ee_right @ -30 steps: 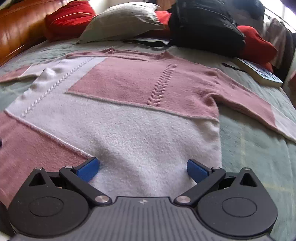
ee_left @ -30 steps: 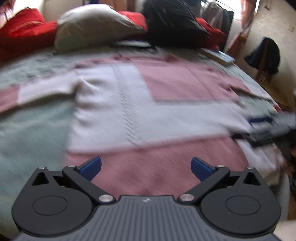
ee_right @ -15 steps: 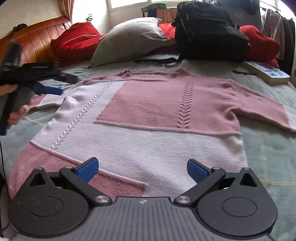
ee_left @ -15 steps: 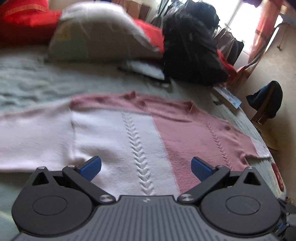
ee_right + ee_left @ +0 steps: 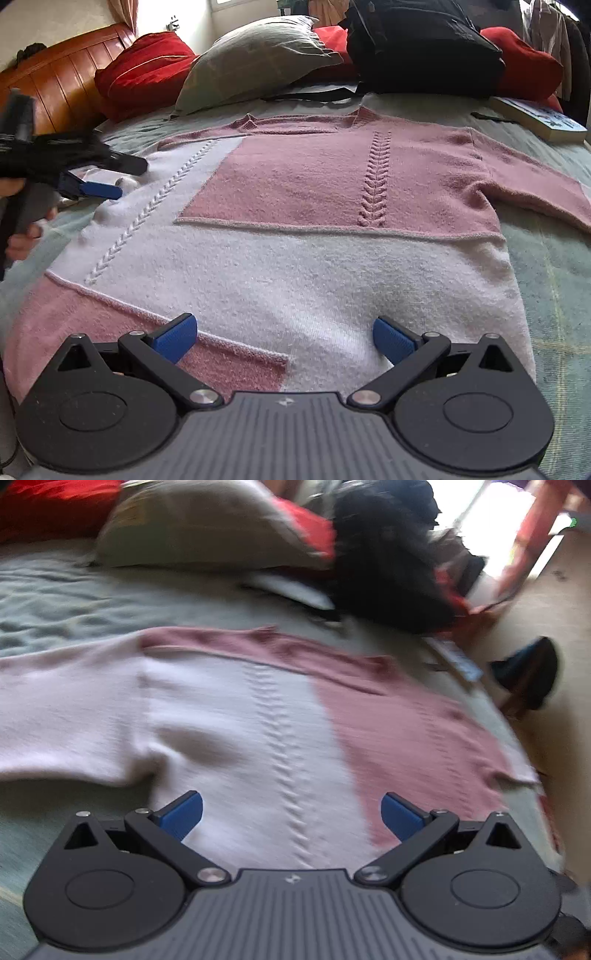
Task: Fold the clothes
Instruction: 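Carry the open left gripper over to the pink-cuffed sleeve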
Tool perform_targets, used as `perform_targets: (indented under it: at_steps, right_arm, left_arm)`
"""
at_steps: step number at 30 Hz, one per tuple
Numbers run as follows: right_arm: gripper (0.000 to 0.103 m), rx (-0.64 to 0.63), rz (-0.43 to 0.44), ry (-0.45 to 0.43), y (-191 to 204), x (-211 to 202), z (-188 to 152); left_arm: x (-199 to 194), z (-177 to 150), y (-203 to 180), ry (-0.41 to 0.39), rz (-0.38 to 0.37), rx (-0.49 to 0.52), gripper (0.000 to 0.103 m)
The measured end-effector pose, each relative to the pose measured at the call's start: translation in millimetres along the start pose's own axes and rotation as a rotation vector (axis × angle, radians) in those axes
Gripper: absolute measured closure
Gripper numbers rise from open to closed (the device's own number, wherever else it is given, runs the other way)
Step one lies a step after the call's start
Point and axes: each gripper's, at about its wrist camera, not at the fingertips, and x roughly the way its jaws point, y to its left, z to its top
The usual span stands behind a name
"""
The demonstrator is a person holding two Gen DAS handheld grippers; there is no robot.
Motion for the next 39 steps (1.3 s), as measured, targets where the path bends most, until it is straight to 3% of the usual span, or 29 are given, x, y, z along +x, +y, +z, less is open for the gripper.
perform_targets:
  at_steps: [3, 6, 12, 17, 20, 26, 33, 39]
  right_arm:
    - [0.000, -0.004, -0.008, 0.002, 0.9, -0.9, -0.6]
    - [0.000, 0.004, -0.005, 0.002, -1.2, -7.0, 0.7]
    - [0.000, 0.046, 0.014, -0.046, -9.4, -20.2, 14.1]
    - [0.000, 0.022, 0.002, -0.031, -4.1, -9.5, 22.7]
    - [0.000, 0.010, -0.001, -0.014, -1.1, -0.9, 22.6]
    - [0.000, 0.020, 0.000, 0.004, -4.5, 9.2, 23.6]
    - [0.000, 0.026, -0.006, -0.003, -3.7, 4.5, 23.9]
    - [0.000, 0.018, 0.008, -0.039, 5.6, -17.6, 20.9]
  left_arm:
    - [5.1, -12.9, 5.5, 0.065, 0.024, -0.018, 0.001]
    - [-7.2, -8.3, 7.2, 0.065, 0.013, -0.018, 0.001]
    - [-29.9, 54.3, 25.0, -0.051, 0.069, -0.006, 0.001]
    - [18.6, 95.5, 86.4, -0.009, 0.085, -0.180, 0.001]
    - [47.4, 104.6, 109.2, 0.004, 0.134, -0.214, 0.001]
    - [71.9, 124.6, 134.8, -0.077, 0.094, -0.265, 0.001]
    - [57.6, 132.3, 119.8, -0.104, 0.129, -0.246, 0.001]
    - [9.1, 123.7, 70.7, -0.055, 0.140, -0.108, 0.001]
